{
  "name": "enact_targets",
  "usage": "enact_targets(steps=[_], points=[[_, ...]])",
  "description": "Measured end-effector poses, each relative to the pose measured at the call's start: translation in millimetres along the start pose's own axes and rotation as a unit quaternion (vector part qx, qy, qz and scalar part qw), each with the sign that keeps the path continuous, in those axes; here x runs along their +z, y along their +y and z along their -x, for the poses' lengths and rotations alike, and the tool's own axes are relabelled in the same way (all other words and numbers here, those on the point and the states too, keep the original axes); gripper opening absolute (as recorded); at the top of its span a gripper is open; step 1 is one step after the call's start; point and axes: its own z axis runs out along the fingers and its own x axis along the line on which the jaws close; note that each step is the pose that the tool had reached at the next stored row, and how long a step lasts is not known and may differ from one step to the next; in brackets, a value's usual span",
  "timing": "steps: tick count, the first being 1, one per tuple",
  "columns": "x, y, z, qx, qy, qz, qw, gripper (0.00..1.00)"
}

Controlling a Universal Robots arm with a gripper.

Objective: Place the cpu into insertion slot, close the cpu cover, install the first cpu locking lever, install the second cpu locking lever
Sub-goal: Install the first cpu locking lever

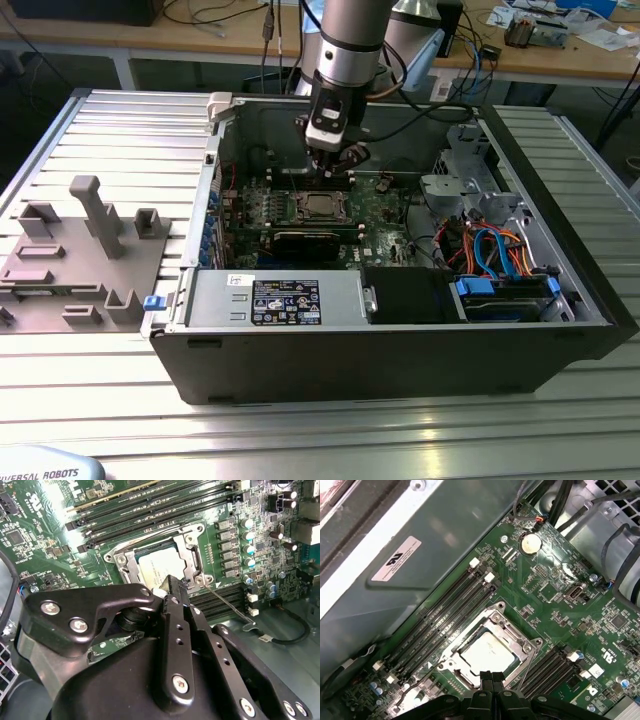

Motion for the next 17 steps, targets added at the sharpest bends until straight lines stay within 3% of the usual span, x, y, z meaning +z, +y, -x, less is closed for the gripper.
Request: enact_targets(steps=[17], points=[[0.0, 0.0, 0.0, -0.030, -0.0019, -0.0013, 0.9995, 0.11]])
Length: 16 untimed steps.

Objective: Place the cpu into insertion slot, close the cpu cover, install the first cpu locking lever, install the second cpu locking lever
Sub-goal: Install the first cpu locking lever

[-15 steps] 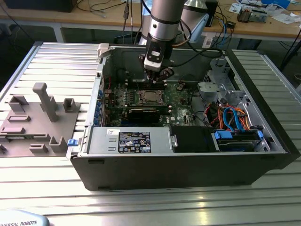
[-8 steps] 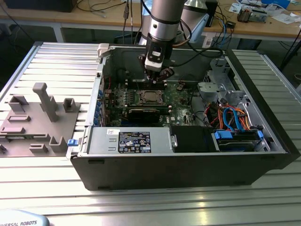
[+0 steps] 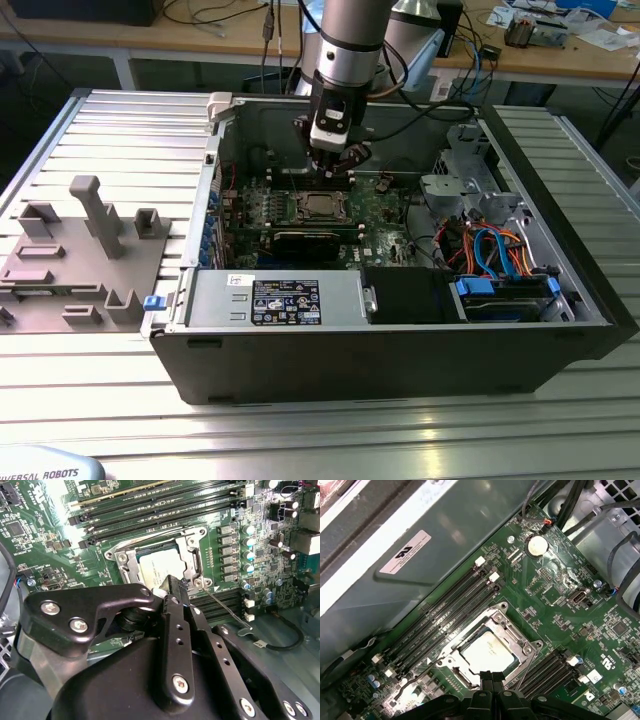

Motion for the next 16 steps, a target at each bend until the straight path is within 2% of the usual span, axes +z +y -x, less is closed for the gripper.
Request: enact_targets(steps=[16], points=[[0.0, 0.0, 0.0, -0.027, -0.0017, -0.0012, 0.9996, 0.11]])
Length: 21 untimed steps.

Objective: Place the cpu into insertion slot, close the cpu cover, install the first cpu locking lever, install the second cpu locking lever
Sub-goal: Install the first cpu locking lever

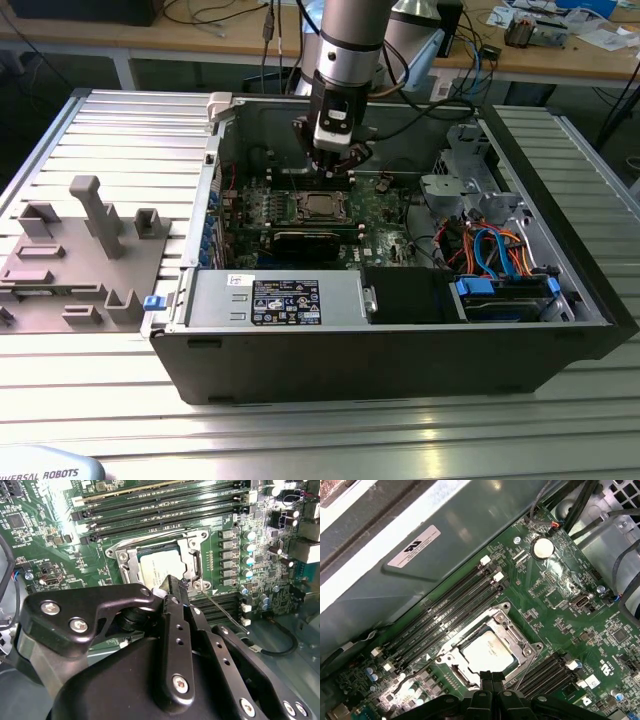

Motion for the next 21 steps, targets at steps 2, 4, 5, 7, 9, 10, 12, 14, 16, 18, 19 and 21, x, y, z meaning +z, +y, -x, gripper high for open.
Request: enact_targets(steps=[2, 4, 5, 7, 9, 10, 12, 14, 16, 18, 19, 21], points=[[0.0, 0.0, 0.0, -0.003, -0.0002, -0.0001, 1.0000, 0.11], [0.0, 0.0, 0.0, -0.006, -0.0004, -0.0003, 1.0000, 0.11], [0.0, 0.0, 0.0, -0.007, -0.0005, -0.0003, 1.0000, 0.11], [0.0, 0.0, 0.0, -0.010, -0.0006, -0.0005, 1.0000, 0.11], [0.0, 0.0, 0.0, -0.011, -0.0007, -0.0005, 0.9999, 0.11], [0.0, 0.0, 0.0, -0.012, -0.0008, -0.0005, 0.9999, 0.11], [0.0, 0.0, 0.0, -0.013, -0.0009, -0.0006, 0.9999, 0.11], [0.0, 0.0, 0.0, -0.014, -0.0009, -0.0006, 0.9999, 0.11], [0.0, 0.0, 0.0, -0.015, -0.0010, -0.0007, 0.9999, 0.11], [0.0, 0.0, 0.0, -0.016, -0.0011, -0.0007, 0.9999, 0.11], [0.0, 0.0, 0.0, -0.017, -0.0011, -0.0008, 0.9999, 0.11], [0.0, 0.0, 0.0, -0.019, -0.0013, -0.0009, 0.9998, 0.11]])
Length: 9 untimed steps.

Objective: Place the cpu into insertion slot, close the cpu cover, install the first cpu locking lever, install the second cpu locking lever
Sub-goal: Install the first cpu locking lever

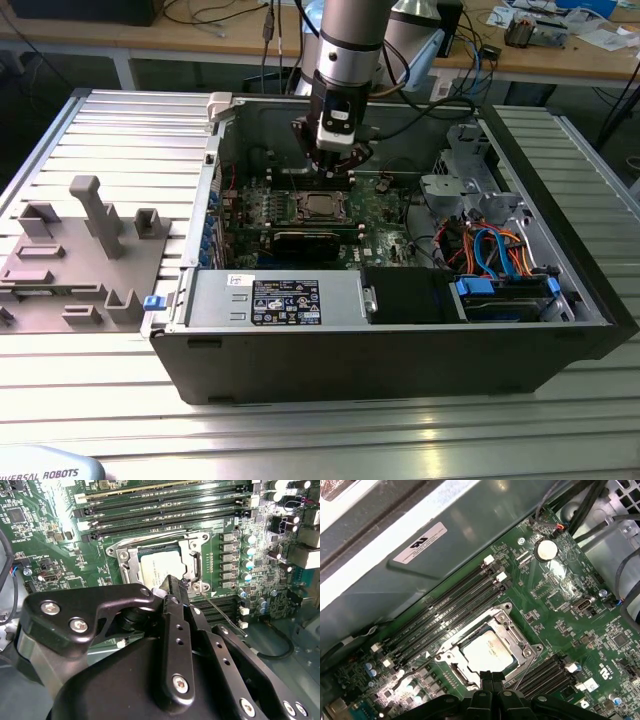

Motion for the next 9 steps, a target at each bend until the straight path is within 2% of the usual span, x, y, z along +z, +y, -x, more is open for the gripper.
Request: enact_targets(steps=[9], points=[[0.0, 0.0, 0.0, -0.007, -0.0005, -0.0003, 1.0000, 0.11]])
